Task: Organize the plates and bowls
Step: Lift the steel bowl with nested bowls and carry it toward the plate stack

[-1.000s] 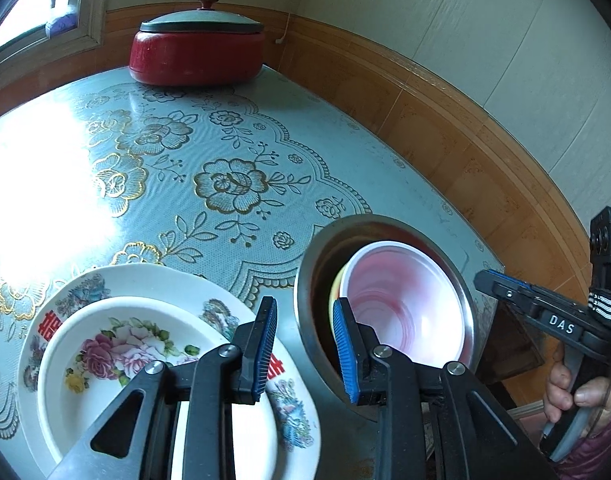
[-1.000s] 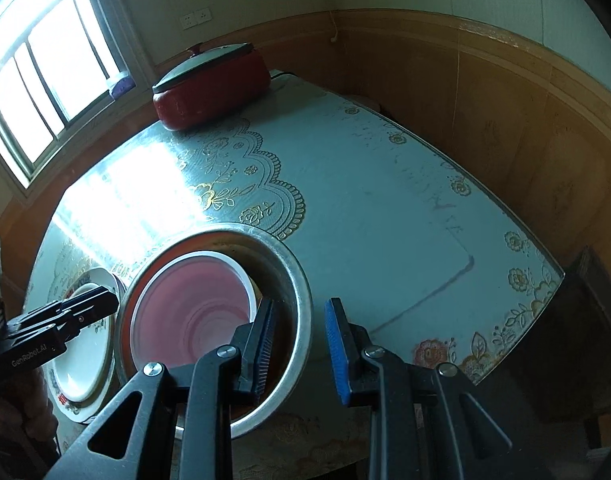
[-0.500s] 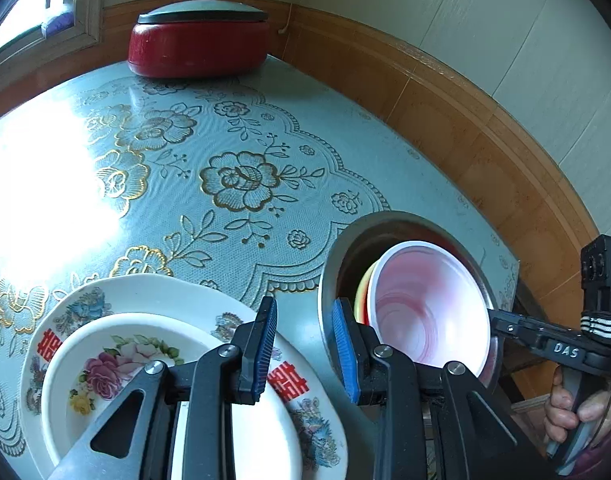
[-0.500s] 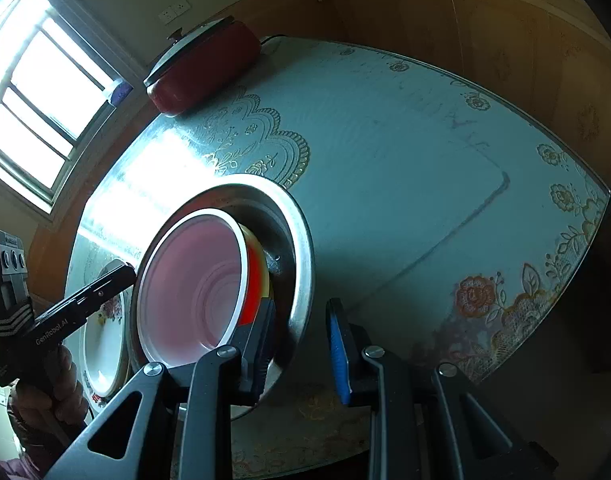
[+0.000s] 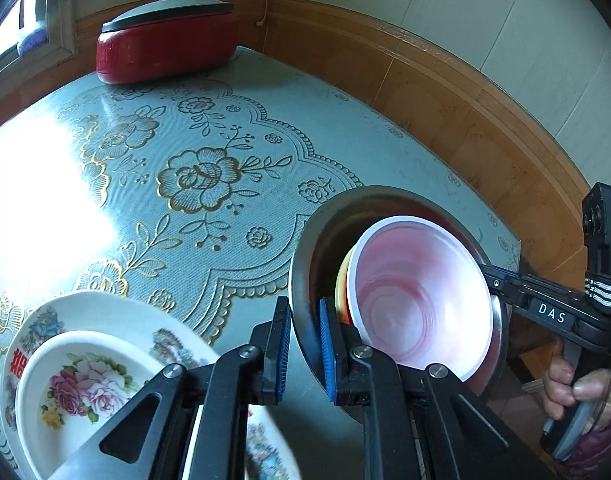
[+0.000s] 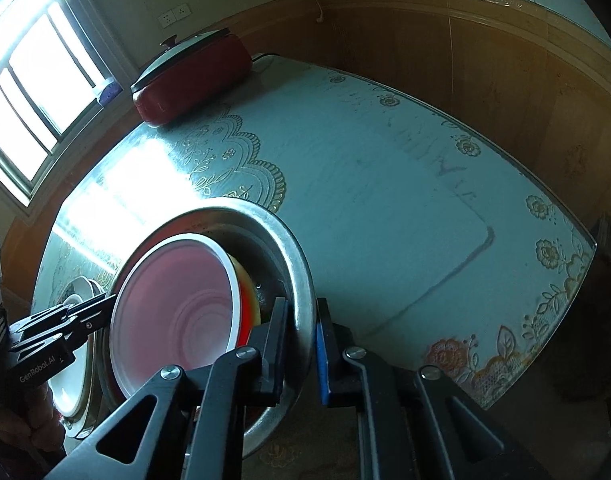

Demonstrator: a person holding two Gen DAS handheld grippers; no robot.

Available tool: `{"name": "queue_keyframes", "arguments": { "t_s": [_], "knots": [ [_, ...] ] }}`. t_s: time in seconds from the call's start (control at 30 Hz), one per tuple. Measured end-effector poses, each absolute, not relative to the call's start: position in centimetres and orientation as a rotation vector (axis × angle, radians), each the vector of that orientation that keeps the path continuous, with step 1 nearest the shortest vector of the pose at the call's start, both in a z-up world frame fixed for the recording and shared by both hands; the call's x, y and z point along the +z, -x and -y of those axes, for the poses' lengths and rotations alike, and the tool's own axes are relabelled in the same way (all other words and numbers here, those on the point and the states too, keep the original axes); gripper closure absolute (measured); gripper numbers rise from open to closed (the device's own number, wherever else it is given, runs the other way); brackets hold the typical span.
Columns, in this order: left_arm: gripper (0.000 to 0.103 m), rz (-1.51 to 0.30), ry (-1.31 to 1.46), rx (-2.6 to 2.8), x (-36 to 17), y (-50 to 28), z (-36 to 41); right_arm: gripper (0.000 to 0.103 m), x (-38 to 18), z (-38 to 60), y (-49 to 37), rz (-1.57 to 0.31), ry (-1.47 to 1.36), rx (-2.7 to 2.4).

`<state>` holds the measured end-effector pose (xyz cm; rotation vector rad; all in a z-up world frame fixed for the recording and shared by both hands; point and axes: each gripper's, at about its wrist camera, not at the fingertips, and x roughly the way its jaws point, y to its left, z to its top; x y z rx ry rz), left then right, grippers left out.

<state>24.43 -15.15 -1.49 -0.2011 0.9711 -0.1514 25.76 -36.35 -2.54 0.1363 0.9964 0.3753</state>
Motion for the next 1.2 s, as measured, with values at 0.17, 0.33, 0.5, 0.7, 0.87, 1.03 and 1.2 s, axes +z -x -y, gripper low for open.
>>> {"name": "queue_keyframes", "arguments": {
  "t_s": [0.17,0.33,0.5,0.7,0.87,1.03,1.2],
  "knots": [
    [0.088,-0.960,0.181,-0.135,-1.3,-25.7,16.1,0.091,-2.9,37.5,-27.6,-0.990,-0.175,0.372],
    [0.083,-0.949,0.175,-0.122,-1.6,-25.8,16.5,0.091,-3.4,38.0,-27.8,-0.994,-0.215,0.394],
    [0.078,-0.948,0.195,-0.102,-1.8,-25.6,16.5,0.090,-3.7,37.9,-27.4,-0.995,-0.225,0.409],
    [0.079,-0.943,0.203,-0.094,-1.9,-25.4,16.6,0.090,-3.6,38.0,-27.2,-1.007,-0.236,0.409],
    [0.079,-0.935,0.208,-0.079,-1.8,-25.2,16.7,0.090,-3.6,38.0,-26.8,-1.008,-0.252,0.401],
    [0.079,-0.931,0.176,-0.063,-1.7,-25.0,17.1,0.090,-3.6,38.0,-26.7,-1.011,-0.261,0.384],
    [0.079,-0.923,0.167,-0.062,-1.8,-25.0,17.0,0.090,-3.8,38.3,-26.6,-1.017,-0.289,0.384]
  ]
}}
